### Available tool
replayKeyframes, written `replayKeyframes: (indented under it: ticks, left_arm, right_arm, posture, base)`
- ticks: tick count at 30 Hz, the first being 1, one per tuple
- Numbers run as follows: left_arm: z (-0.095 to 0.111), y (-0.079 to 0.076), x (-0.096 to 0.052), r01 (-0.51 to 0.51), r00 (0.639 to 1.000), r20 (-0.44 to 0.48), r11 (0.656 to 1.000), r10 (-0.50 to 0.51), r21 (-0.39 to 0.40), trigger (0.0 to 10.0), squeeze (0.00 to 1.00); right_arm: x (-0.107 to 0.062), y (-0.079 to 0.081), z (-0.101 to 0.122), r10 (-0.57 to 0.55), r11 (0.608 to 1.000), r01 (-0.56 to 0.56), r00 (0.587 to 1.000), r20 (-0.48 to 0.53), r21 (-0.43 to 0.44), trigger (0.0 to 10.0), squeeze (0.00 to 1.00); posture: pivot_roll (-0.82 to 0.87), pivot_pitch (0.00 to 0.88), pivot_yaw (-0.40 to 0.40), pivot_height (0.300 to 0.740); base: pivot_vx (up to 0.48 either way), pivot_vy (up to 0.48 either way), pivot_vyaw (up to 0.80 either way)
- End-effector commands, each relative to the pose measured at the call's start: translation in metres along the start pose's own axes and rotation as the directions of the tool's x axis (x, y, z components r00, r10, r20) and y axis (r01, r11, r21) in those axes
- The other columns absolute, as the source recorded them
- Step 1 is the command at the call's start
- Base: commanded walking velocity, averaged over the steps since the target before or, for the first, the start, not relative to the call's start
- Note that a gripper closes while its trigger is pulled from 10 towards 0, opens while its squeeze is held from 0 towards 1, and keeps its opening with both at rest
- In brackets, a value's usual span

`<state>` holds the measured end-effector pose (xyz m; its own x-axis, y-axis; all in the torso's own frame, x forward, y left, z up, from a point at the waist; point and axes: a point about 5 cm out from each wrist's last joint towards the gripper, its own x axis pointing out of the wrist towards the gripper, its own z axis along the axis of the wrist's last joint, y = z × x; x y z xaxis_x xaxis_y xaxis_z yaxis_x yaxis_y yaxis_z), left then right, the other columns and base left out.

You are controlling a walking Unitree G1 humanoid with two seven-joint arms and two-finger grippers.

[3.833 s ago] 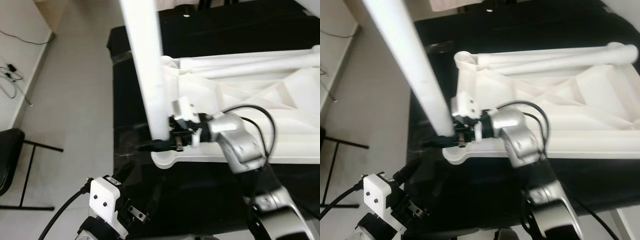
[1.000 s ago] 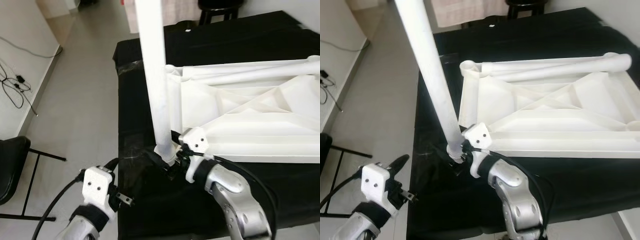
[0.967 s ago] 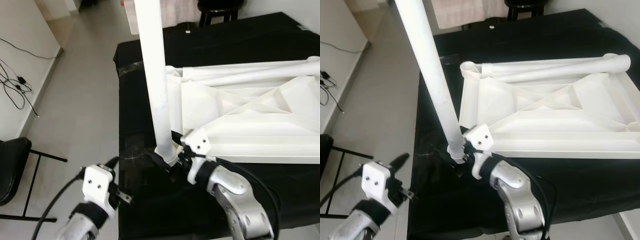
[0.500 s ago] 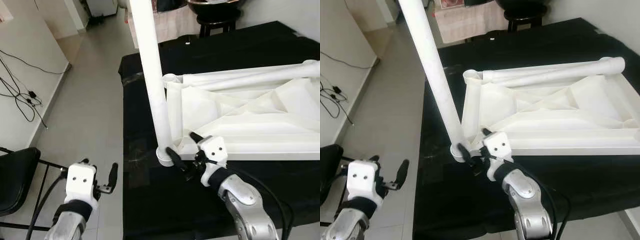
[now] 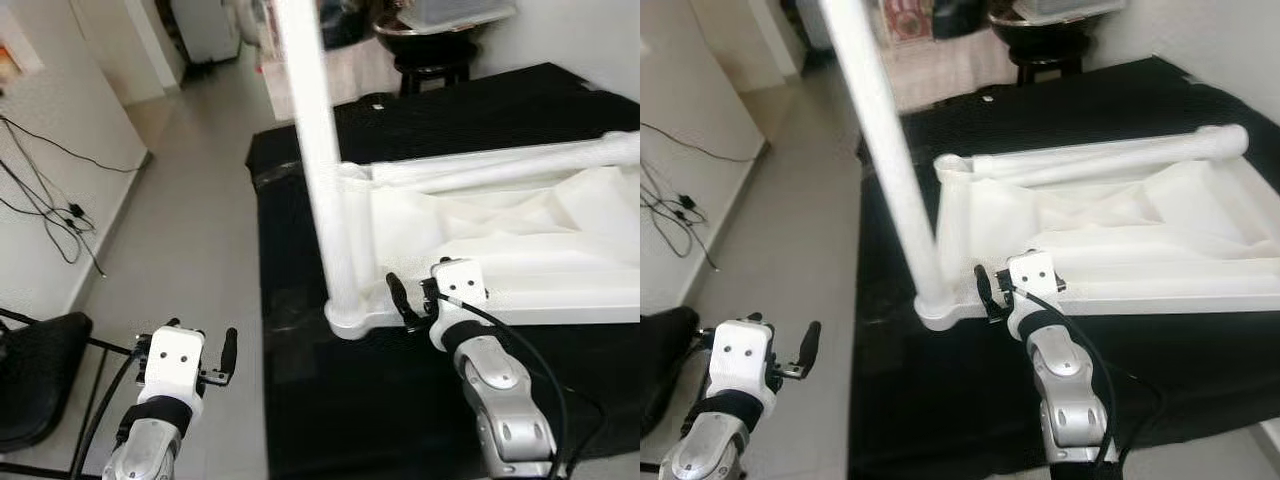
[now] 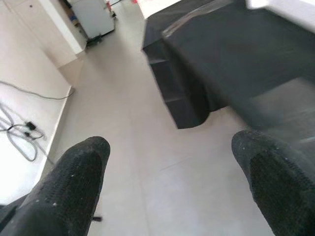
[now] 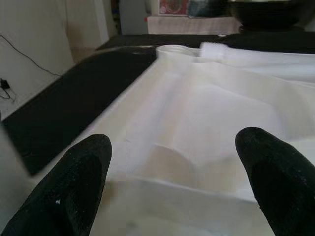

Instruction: Building children table

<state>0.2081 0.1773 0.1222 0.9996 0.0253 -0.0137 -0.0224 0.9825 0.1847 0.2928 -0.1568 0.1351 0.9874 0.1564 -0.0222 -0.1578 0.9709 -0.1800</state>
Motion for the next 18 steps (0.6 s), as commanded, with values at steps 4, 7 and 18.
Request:
replayKeyframes:
  ticks: [4, 7, 18]
  left_arm:
    - [-0.0065, 0.0049, 0.0015, -0.017, 0.999, -0.028, 0.999, 0.018, 0.040, 10.0, 0.00]
    - [-0.0065, 0.0040, 0.0037, -0.005, 1.000, -0.025, 0.999, 0.006, 0.050, 10.0, 0.00]
    - [-0.0069, -0.0012, 0.0083, 0.030, 0.999, -0.021, 0.998, -0.029, 0.060, 10.0, 0.00]
  right_arm:
    - [0.0030, 0.0025, -0.0074, -0.027, 1.000, 0.027, 1.000, -0.013, -0.010, 10.0, 0.00]
    - [0.0036, 0.0013, -0.0091, -0.041, 0.999, 0.041, 0.999, -0.015, -0.006, 10.0, 0.00]
    - [0.0069, -0.0023, -0.0117, -0.048, 0.999, 0.048, 0.999, -0.018, -0.002, 10.0, 0.00]
  posture:
    - [-0.05, 0.083, 0.139, 0.740]
    - [-0.05, 0.083, 0.143, 0.740]
    - [-0.06, 0.078, 0.138, 0.740]
  base:
    - [0.000, 0.480, 0.00]
    - [0.000, 0.480, 0.00]
    - [0.000, 0.480, 0.00]
